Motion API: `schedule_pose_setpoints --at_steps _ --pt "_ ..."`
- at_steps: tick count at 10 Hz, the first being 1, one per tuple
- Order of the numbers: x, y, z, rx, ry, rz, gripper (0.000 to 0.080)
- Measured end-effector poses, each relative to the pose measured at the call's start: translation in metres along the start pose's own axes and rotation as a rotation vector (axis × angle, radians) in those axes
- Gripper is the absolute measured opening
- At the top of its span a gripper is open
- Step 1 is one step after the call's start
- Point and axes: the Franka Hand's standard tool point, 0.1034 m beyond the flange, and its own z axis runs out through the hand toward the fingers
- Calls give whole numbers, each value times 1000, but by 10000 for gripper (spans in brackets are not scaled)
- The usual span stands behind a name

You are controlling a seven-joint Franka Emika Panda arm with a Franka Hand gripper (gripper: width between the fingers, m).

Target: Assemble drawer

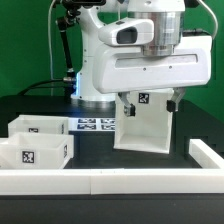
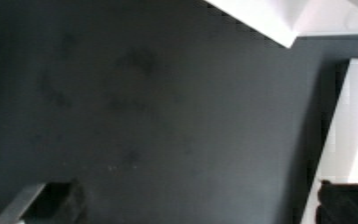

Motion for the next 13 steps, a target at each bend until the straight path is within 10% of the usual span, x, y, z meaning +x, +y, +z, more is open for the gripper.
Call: schedule_pose_setpoints --at_steps 4,9,13 --pt "-22 -22 -15 -1 27 465 649" --pt "-56 -51 -47 -14 68 452 649" --pt "-87 -77 -15 -13 61 421 649"
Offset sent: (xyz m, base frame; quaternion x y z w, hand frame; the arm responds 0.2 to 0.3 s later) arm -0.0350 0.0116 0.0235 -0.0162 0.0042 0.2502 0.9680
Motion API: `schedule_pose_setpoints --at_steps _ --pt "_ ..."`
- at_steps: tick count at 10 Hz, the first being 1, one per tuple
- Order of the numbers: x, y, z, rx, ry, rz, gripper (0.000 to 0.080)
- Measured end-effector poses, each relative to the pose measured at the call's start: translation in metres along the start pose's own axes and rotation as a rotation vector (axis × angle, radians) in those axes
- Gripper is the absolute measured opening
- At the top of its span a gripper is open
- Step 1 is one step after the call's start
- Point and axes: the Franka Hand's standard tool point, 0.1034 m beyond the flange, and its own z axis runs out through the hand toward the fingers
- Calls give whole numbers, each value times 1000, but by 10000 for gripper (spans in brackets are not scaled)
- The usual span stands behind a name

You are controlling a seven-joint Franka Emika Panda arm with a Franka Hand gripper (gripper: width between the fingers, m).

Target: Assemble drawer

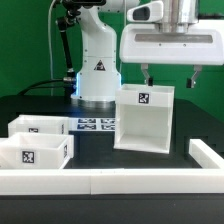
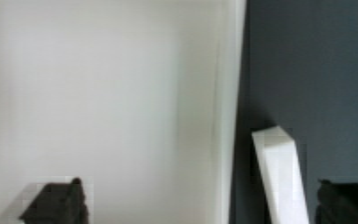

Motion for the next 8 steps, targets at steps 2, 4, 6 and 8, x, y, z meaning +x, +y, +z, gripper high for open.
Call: schedule_pose_setpoints --at_steps 2,4,6,8 --pt "-8 -3 17 0 -14 -12 649" --pt "-10 -3 22 -3 -25 -17 649" --pt "-8 -2 22 -3 -25 -21 649" --pt "-3 1 20 1 -20 -38 515"
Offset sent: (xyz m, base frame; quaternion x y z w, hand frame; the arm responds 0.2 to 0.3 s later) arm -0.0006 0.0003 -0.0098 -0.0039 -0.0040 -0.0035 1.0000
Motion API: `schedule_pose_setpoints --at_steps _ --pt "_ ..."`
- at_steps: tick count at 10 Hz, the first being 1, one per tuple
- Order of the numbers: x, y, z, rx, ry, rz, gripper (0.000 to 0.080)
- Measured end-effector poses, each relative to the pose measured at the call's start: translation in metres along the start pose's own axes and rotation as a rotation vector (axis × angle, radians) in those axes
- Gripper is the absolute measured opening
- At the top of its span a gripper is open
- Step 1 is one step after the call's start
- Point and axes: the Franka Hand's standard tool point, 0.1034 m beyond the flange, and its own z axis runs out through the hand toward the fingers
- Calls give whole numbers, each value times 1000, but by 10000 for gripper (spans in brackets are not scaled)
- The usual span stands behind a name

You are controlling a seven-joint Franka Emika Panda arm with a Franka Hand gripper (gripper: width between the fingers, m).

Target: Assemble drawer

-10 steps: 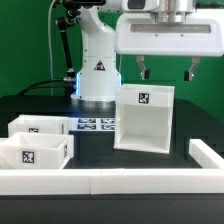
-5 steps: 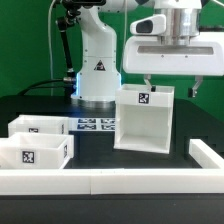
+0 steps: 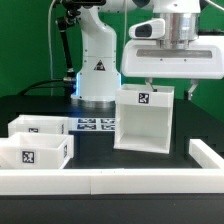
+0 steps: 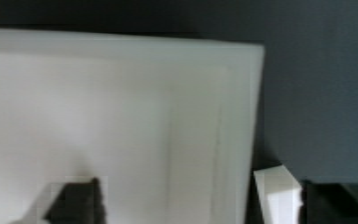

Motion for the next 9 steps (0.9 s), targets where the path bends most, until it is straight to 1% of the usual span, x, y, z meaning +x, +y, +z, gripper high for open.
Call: schedule_pose_setpoints --at_steps 2,3,4,5,9 --pt "1 0 0 0 1 -7 241" --pt "1 0 0 0 1 -7 241" --pt "1 0 0 0 1 -8 71" --pt "1 0 0 1 2 -8 36" --pt "1 0 0 1 2 -8 36"
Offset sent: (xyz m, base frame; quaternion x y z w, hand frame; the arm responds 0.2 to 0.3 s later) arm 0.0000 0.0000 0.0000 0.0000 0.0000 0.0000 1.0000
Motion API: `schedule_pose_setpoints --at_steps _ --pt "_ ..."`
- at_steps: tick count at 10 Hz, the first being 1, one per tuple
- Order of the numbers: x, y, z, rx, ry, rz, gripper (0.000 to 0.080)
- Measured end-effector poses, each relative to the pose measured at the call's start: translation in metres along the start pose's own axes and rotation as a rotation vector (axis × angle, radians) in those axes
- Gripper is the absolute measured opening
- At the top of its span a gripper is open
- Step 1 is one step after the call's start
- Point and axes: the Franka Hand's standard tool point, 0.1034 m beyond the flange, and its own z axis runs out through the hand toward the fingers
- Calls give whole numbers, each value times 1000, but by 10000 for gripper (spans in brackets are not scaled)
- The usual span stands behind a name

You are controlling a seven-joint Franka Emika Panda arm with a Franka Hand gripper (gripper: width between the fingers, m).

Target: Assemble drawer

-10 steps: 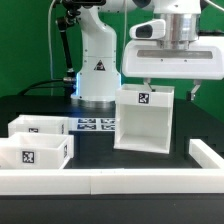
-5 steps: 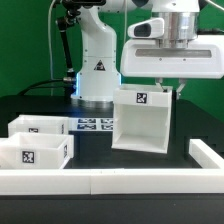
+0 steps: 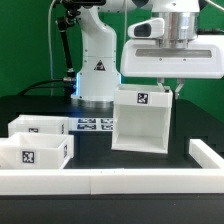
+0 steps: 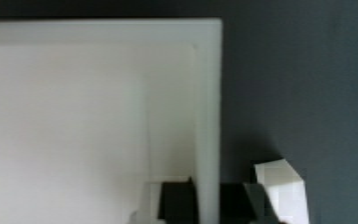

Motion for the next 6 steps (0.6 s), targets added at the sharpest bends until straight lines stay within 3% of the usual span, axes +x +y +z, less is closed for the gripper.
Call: schedule_pose_setpoints --at_steps 3,6 --pt "2 0 0 1 0 -9 37" --pt "36 -1 -2 18 26 -62 37"
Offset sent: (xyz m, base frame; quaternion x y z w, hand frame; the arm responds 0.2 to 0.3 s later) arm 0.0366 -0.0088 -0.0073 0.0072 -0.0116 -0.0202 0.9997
